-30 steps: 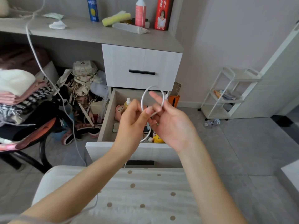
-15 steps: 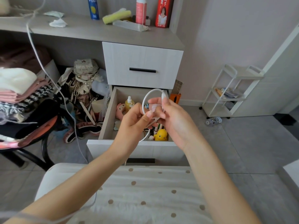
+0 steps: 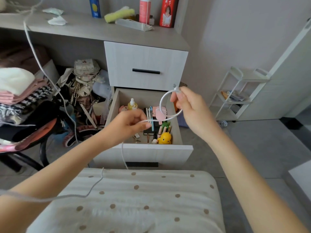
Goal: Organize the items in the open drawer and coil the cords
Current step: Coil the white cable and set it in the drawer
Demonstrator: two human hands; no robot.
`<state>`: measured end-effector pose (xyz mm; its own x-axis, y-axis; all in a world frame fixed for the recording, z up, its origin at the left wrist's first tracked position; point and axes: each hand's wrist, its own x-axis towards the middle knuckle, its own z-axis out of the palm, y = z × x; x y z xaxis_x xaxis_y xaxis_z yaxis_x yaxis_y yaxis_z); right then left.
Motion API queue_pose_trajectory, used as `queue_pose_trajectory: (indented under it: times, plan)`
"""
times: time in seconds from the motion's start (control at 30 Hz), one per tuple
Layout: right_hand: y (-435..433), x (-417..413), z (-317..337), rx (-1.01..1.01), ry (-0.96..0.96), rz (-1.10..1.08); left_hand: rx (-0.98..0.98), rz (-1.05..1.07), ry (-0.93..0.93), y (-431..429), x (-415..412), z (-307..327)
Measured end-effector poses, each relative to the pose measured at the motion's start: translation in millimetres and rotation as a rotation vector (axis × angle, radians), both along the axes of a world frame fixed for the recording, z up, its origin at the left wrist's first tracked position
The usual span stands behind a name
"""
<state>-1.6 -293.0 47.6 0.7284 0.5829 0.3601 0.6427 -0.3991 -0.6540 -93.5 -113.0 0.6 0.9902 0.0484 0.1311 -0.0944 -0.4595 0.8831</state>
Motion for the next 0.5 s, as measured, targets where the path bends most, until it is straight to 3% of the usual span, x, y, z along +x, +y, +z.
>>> queue_pose_trajectory:
  times: [0.17, 0.33, 0.5]
  plan:
    - [2, 2, -2, -0.304, -0.078, 0.022, -0.014, 0.063, -0.169, 0, 0, 17]
    - [13, -1, 7, -0.605, -0.163, 0.167, 0.191, 0.104, -0.198, -5, 5, 33]
    - [19, -3, 14, -0.671, -0.181, 0.246, 0.367, 0.114, -0.237, -7, 4, 35]
